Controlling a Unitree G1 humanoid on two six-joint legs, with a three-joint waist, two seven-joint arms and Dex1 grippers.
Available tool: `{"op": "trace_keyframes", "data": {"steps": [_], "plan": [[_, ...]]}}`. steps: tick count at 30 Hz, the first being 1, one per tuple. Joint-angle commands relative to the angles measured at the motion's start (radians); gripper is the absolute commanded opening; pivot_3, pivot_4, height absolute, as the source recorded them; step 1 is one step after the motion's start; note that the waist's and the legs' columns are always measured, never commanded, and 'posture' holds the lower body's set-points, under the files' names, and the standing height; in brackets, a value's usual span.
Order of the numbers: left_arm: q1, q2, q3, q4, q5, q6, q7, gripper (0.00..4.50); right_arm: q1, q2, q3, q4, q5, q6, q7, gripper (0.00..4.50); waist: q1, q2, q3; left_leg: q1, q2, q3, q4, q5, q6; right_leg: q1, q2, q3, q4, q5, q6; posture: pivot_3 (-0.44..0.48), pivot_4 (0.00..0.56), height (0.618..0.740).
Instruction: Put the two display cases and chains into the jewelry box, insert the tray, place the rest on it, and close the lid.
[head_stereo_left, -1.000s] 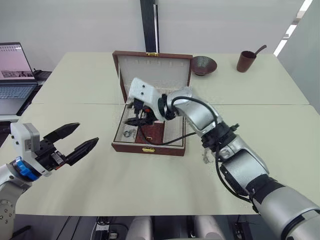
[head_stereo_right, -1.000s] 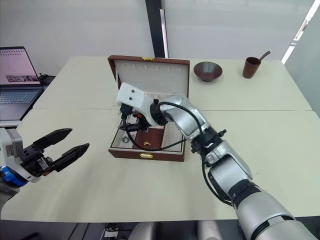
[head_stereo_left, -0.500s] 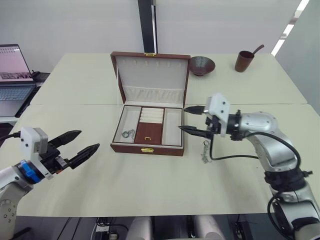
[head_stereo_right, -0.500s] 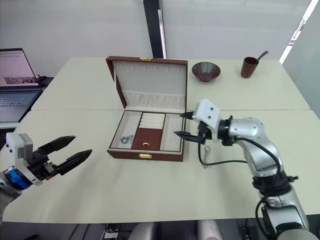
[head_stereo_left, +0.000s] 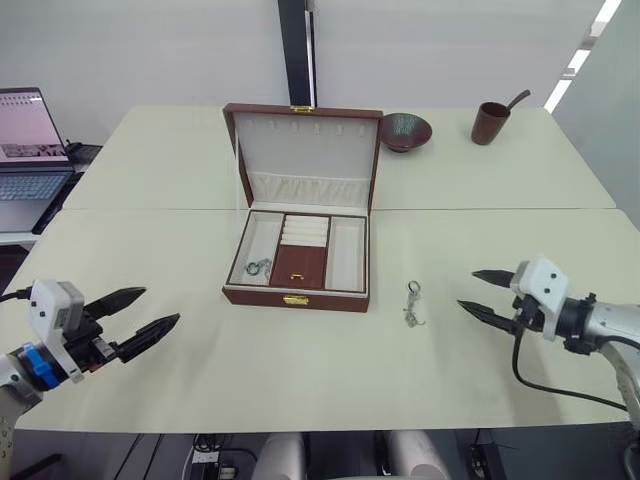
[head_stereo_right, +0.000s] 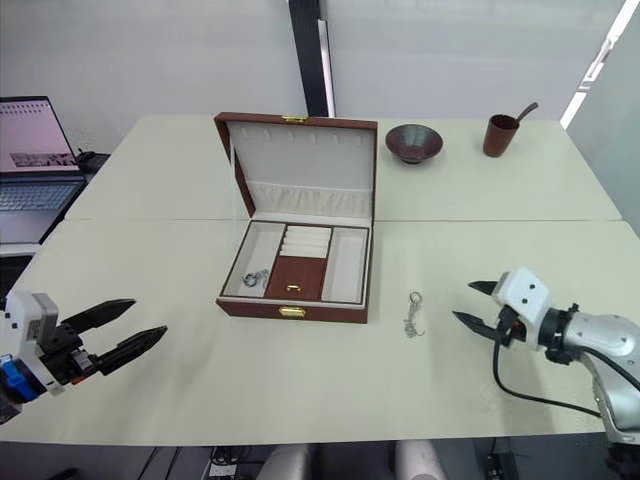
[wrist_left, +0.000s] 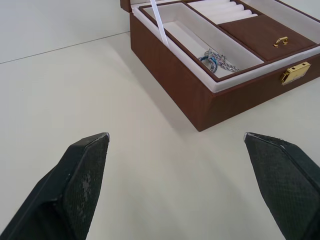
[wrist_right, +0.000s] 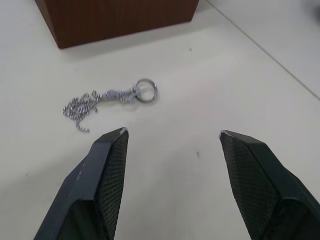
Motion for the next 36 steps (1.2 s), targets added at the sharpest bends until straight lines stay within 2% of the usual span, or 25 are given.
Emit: {"op": "trace_keyframes", "data": {"steps": [1,2,3,10,15,19,26,30,36], "plan": [[-0.006,0.013,0.027,0.015,0.008,-0.033,-0.017,4.5,0.064,-0.024,-0.066,-0.052,0.034,-0.017,0.015,3.94,0.0,0.0,0.0,0.0,0.0,0.0,0.0,0.0,0.0,0.0,0.0,0.0,0.0,0.0,0.0,0.0,0.15,0.733],[-0.008,0.014,0.026,0.021,0.009,-0.037,-0.019,4.5,0.082,-0.024,-0.073,-0.058,0.039,-0.016,0.011,4.28,-0.001,0.0,0.0,0.0,0.0,0.0,0.0,0.0,0.0,0.0,0.0,0.0,0.0,0.0,0.0,0.0,0.15,0.733],[-0.009,0.014,0.024,0.025,0.01,-0.04,-0.021,4.5,0.093,-0.024,-0.078,-0.062,0.043,-0.016,0.007,4.4,-0.002,0.0,0.0,0.001,0.0,0.0,0.0,0.0,0.0,0.0,0.0,0.001,0.0,0.0,0.0,0.0,0.15,0.733],[-0.019,0.026,0.004,0.012,0.002,-0.028,-0.056,4.5,0.119,0.014,-0.038,-0.123,0.04,0.009,-0.057,4.4,-0.001,0.0,0.0,0.001,0.0,0.0,0.0,0.0,0.0,0.001,0.0,0.0,0.0,0.0,0.0,0.0,0.15,0.733],[0.002,0.028,-0.033,-0.122,-0.039,0.001,-0.115,4.5,0.121,0.064,0.051,-0.212,0.038,0.088,-0.132,4.4,0.0,0.0,0.0,0.001,0.0,-0.001,0.0,0.0,0.0,0.001,0.0,0.0,0.0,0.0,0.0,0.0,0.15,0.733],[0.002,0.018,-0.097,-0.252,-0.077,0.006,-0.159,4.5,0.086,0.117,0.14,-0.268,0.017,0.205,-0.235,4.4,0.0,0.0,0.0,0.001,0.0,-0.001,0.0,0.0,0.0,0.001,0.0,0.0,0.0,0.0,0.0,0.0,0.15,0.733],[-0.076,0.019,-0.261,-0.471,-0.176,0.043,-0.205,4.5,-0.013,0.272,0.26,-0.305,-0.008,0.432,-0.464,4.4,0.0,-0.001,0.0,0.001,0.0,-0.002,0.0,0.0,0.0,0.001,0.0,0.0,0.0,0.0,0.0,0.0,0.15,0.733],[-0.126,0.01,-0.315,-0.505,-0.194,0.043,-0.199,4.5,-0.07,0.358,0.314,-0.315,-0.024,0.52,-0.566,4.4,-0.002,0.0,0.0,0.001,0.0,-0.001,0.0,0.0,0.0,0.001,0.001,0.001,0.001,0.0,0.0,0.0,0.15,0.733],[-0.183,0.01,-0.351,-0.521,-0.22,0.053,-0.198,4.5,-0.112,0.43,0.351,-0.316,-0.056,0.63,-0.681,4.4,-0.001,0.0,0.0,0.001,-0.001,-0.002,0.0,0.0,0.0,0.0,0.001,0.001,0.001,0.0,0.0,0.0,0.15,0.733]]}}
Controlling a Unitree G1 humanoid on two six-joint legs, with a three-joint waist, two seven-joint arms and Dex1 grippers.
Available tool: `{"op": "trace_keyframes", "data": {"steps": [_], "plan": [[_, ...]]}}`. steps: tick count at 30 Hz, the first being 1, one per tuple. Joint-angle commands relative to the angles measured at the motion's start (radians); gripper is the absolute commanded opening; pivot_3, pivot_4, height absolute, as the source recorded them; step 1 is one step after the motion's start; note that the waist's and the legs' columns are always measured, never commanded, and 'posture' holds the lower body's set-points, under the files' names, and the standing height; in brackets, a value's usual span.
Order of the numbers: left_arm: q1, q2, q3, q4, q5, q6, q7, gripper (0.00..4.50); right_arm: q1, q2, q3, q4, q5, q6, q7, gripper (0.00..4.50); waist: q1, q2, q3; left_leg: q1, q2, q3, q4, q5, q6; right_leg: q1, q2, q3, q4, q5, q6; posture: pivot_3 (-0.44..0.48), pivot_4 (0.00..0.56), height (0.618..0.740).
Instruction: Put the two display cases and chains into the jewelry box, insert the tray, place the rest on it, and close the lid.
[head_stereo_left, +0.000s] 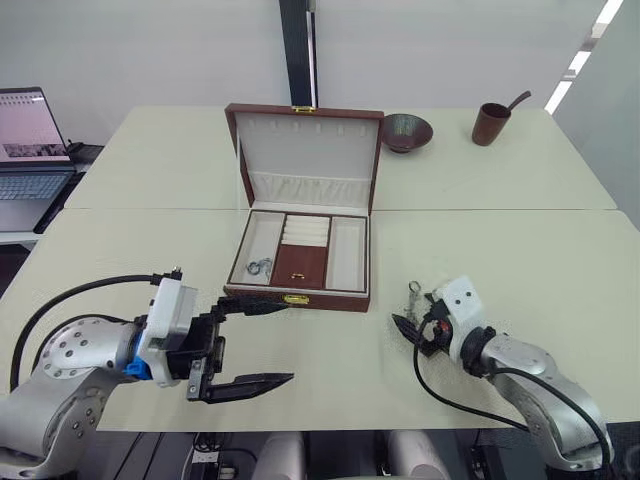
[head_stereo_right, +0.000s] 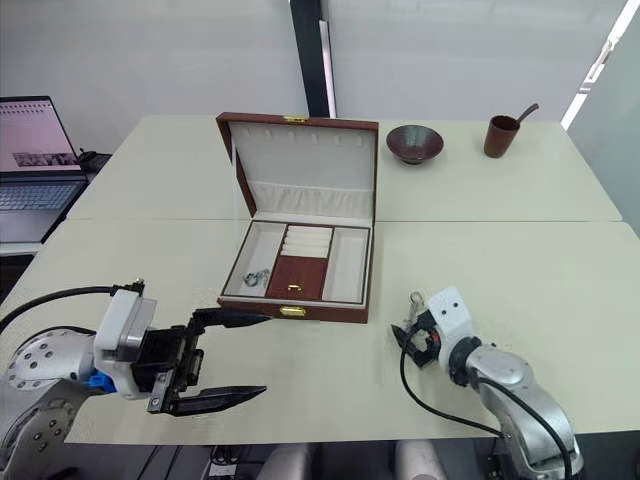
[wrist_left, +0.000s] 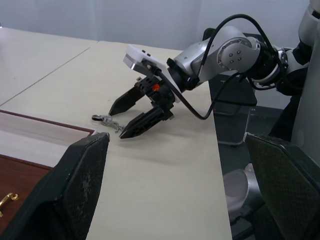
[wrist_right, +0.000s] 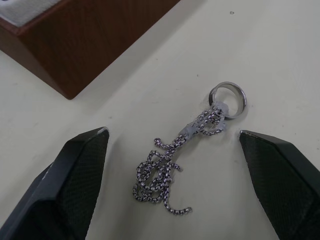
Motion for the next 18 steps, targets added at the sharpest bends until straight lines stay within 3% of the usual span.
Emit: {"op": "trace_keyframes", "data": {"steps": [1,3,5,10,18], "plan": [[-0.015,0.003,-0.007,-0.04,-0.038,-0.002,-0.009,4.5,-0.018,0.031,0.004,-0.039,-0.017,0.06,-0.067,4.4,0.0,0.0,0.0,0.0,0.0,0.0,0.0,0.0,0.0,0.0,0.0,0.0,0.0,0.0,0.0,0.0,0.15,0.733],[-0.015,0.006,-0.01,-0.04,-0.039,-0.007,-0.014,4.5,-0.021,0.036,0.007,-0.044,-0.018,0.076,-0.081,4.4,0.0,0.0,0.0,0.0,0.0,0.0,0.0,0.0,0.0,0.0,0.0,0.0,0.0,0.0,0.0,0.0,0.15,0.733],[-0.016,0.006,-0.013,-0.037,-0.035,-0.011,-0.015,4.5,-0.026,0.039,0.013,-0.045,-0.021,0.086,-0.089,4.01,0.0,0.0,0.0,0.0,0.0,0.0,0.0,0.0,0.0,0.0,0.001,0.0,0.0,0.0,0.0,0.0,0.15,0.733],[-0.009,0.001,-0.018,-0.034,-0.025,-0.018,-0.018,4.5,-0.032,0.04,0.013,-0.047,-0.022,0.109,-0.109,2.44,0.0,0.0,0.0,0.0,0.0,0.0,0.0,0.0,0.0,0.0,0.001,0.0,0.0,0.0,0.0,0.0,0.15,0.733],[0.023,-0.017,-0.01,-0.03,-0.007,-0.036,-0.007,4.5,-0.048,0.02,-0.001,-0.041,-0.014,0.107,-0.093,0.5,-0.001,0.0,0.0,0.0,0.0,0.0,0.0,0.0,0.0,0.0,0.002,0.0,0.0,0.0,0.0,0.0,0.15,0.733]]}}
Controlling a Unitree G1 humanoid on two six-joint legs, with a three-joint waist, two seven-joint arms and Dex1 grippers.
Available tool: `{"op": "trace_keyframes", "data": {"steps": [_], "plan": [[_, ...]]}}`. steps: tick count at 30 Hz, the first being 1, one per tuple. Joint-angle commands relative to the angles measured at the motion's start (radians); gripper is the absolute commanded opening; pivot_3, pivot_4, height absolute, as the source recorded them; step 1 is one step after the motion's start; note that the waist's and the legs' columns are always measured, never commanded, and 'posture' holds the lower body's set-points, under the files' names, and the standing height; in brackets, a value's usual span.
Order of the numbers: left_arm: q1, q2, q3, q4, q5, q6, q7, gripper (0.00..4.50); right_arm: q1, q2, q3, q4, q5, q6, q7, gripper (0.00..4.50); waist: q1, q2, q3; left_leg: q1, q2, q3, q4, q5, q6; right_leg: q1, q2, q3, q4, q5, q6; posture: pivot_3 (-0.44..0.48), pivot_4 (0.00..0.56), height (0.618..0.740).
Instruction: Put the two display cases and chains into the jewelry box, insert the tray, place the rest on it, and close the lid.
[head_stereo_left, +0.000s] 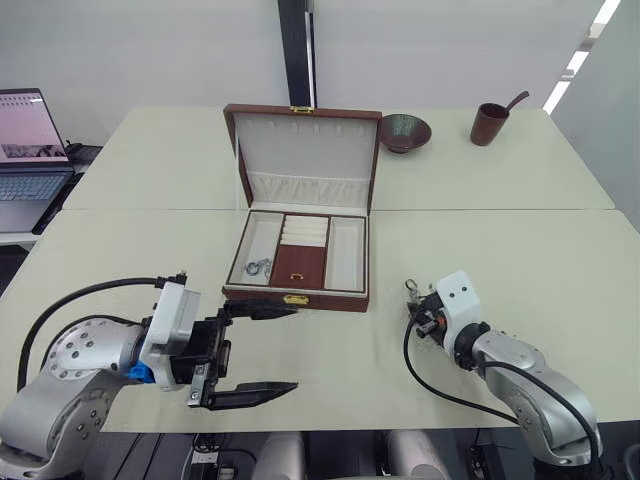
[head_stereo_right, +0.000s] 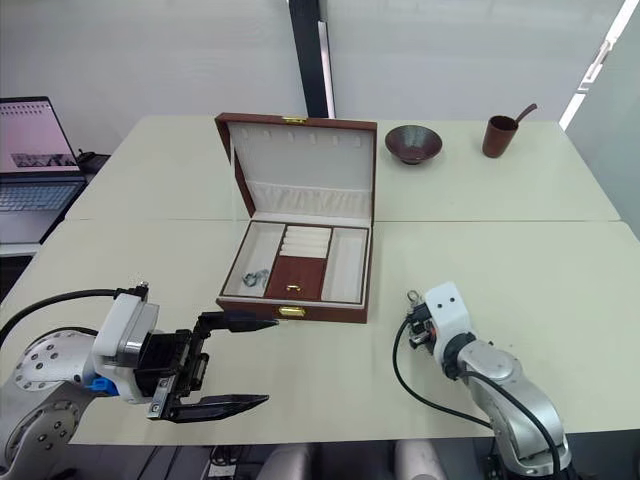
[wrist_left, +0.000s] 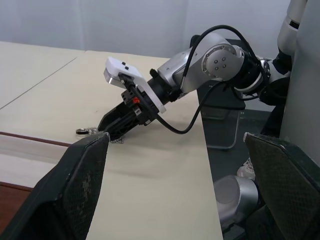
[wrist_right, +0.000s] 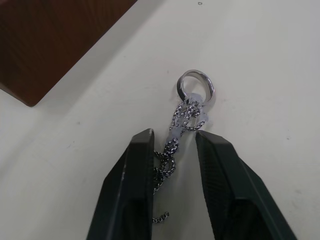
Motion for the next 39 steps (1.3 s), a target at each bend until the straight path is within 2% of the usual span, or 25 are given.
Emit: {"op": "trace_keyframes", "data": {"steps": [1,2,3,11,22,31,39], "plan": [[0.006,-0.008,0.005,-0.017,0.004,-0.023,0.014,4.5,-0.009,-0.013,-0.011,-0.017,0.007,0.002,0.008,0.28,0.0,0.0,0.0,0.0,0.0,0.0,0.0,0.0,0.0,0.0,0.0,0.0,0.0,0.0,0.0,0.0,0.15,0.733],[0.01,-0.01,0.008,-0.014,0.007,-0.026,0.018,4.5,-0.01,-0.015,-0.013,-0.016,0.008,-0.003,0.011,0.04,0.0,0.0,0.0,0.0,0.0,0.0,0.0,0.0,0.0,0.0,0.0,0.0,0.0,0.0,0.0,0.0,0.15,0.733],[0.014,-0.01,0.013,-0.011,0.009,-0.027,0.023,4.5,-0.011,-0.016,-0.016,-0.015,0.009,-0.01,0.014,0.02,0.0,0.0,0.0,0.0,0.0,0.0,0.0,0.0,0.0,0.0,0.0,0.0,0.0,0.0,0.0,0.0,0.15,0.733],[0.036,-0.01,0.063,0.003,0.015,-0.033,0.075,4.5,-0.029,-0.043,-0.02,-0.024,0.014,-0.088,0.063,0.02,0.0,0.0,0.0,0.0,0.0,0.0,0.0,0.0,0.0,0.0,0.0,0.0,0.0,0.0,0.0,0.0,0.15,0.733],[0.118,-0.021,0.203,0.004,-0.018,0.002,0.186,4.5,-0.153,-0.072,-0.072,-0.081,0.096,-0.072,0.13,0.02,-0.001,0.0,0.0,0.0,0.001,0.0,0.0,0.0,0.0,-0.001,0.0,0.0,0.0,0.0,0.0,0.0,0.15,0.733],[0.162,-0.049,0.26,0.019,-0.064,0.034,0.243,4.5,-0.36,-0.124,-0.088,-0.057,0.212,-0.035,0.223,0.02,-0.002,0.0,0.0,0.0,0.001,0.0,0.0,0.0,0.0,-0.001,0.0,0.0,0.0,0.0,0.0,0.0,0.15,0.733],[0.168,-0.056,0.268,0.028,-0.072,0.053,0.275,4.5,-0.624,-0.133,-0.055,0.091,0.276,-0.025,0.307,0.02,-0.001,0.0,0.0,0.0,0.001,0.0,0.0,0.0,0.0,-0.001,0.0,0.0,0.0,0.0,0.0,0.0,0.15,0.733]]}}
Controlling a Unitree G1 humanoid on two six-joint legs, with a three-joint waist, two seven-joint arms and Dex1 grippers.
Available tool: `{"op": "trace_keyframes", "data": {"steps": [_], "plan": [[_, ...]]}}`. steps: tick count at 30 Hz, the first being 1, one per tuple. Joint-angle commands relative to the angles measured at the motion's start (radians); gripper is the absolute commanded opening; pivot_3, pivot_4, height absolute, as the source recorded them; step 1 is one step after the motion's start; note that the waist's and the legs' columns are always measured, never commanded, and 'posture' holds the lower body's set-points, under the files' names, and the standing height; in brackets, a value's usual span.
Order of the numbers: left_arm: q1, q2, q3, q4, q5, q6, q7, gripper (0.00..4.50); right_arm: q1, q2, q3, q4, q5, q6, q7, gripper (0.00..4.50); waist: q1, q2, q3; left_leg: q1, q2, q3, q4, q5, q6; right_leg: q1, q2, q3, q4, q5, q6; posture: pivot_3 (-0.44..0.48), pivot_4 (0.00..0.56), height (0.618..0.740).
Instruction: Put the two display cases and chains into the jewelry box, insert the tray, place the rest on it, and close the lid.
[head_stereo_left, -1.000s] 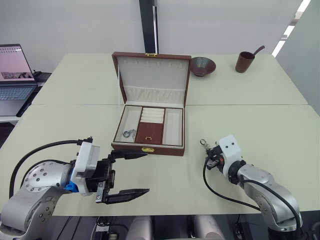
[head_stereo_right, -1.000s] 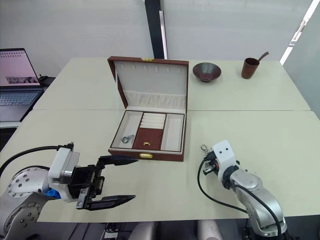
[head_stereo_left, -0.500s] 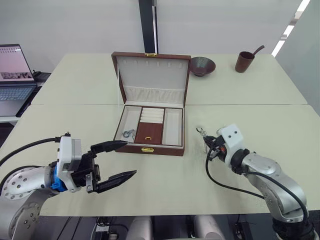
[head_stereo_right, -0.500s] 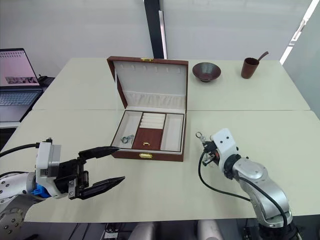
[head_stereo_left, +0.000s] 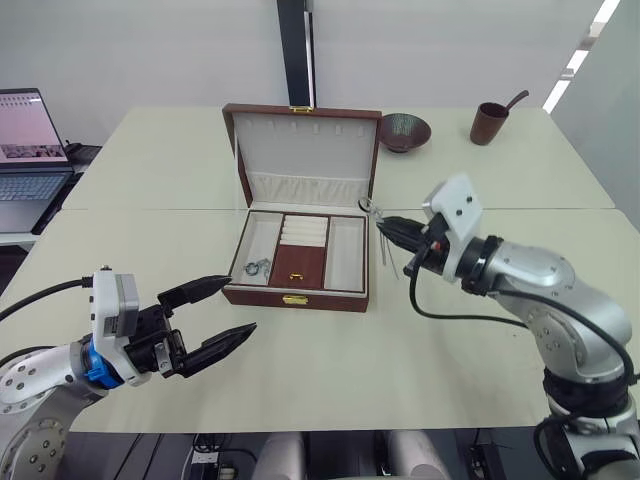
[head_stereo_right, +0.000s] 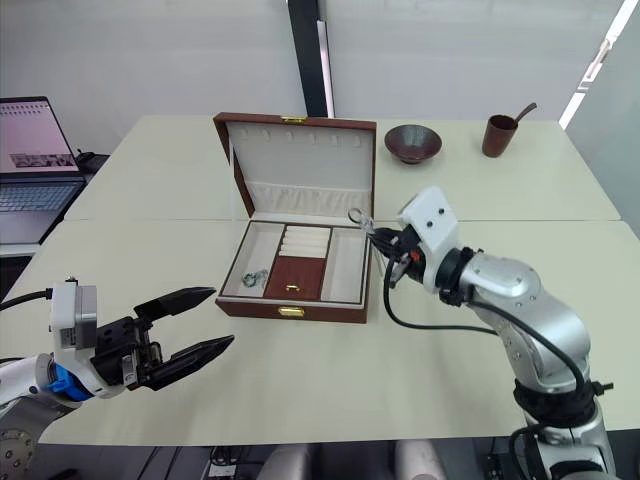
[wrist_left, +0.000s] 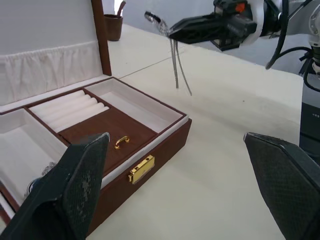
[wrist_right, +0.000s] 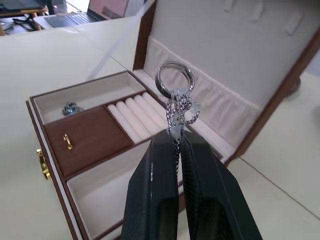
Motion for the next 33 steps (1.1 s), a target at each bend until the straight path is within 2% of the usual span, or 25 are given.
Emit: {"op": "trace_keyframes", "data": {"steps": [1,6,11,23,33], "plan": [[-0.009,-0.001,0.025,-0.004,-0.015,-0.001,0.013,4.5,-0.097,-0.007,0.011,0.054,0.026,-0.006,0.039,0.02,0.0,0.0,0.0,0.0,0.0,0.0,0.0,0.0,0.0,0.0,0.0,0.0,0.0,0.0,0.0,0.0,0.15,0.733],[-0.042,-0.004,0.004,-0.011,-0.018,0.008,0.042,4.5,-0.222,0.009,0.071,0.179,0.009,-0.058,0.082,0.02,0.0,0.0,0.0,0.0,0.0,0.0,0.0,0.0,0.0,0.0,0.0,0.0,0.0,0.0,0.0,0.0,0.15,0.733],[-0.056,-0.01,-0.01,-0.012,-0.013,0.005,0.049,4.5,-0.273,0.019,0.163,0.297,-0.062,-0.172,0.125,0.02,-0.001,0.0,0.0,0.0,0.0,0.0,0.0,0.0,0.0,-0.001,0.0,0.0,0.0,0.0,0.0,0.0,0.15,0.733],[-0.042,-0.034,-0.028,-0.025,0.006,-0.014,0.045,4.5,-0.24,0.037,0.242,0.462,-0.19,-0.339,0.171,0.02,0.0,0.0,0.0,-0.001,0.0,0.0,0.0,0.0,0.0,-0.001,-0.001,0.0,0.0,0.0,0.0,0.0,0.15,0.733],[-0.08,-0.033,-0.065,-0.046,0.0,0.006,0.091,4.5,-0.186,0.022,0.257,0.489,-0.248,-0.337,0.21,0.02,0.0,0.0,0.0,-0.001,0.0,0.0,0.0,0.0,0.0,-0.002,-0.001,0.0,0.0,0.0,0.0,0.0,0.15,0.733]]}}
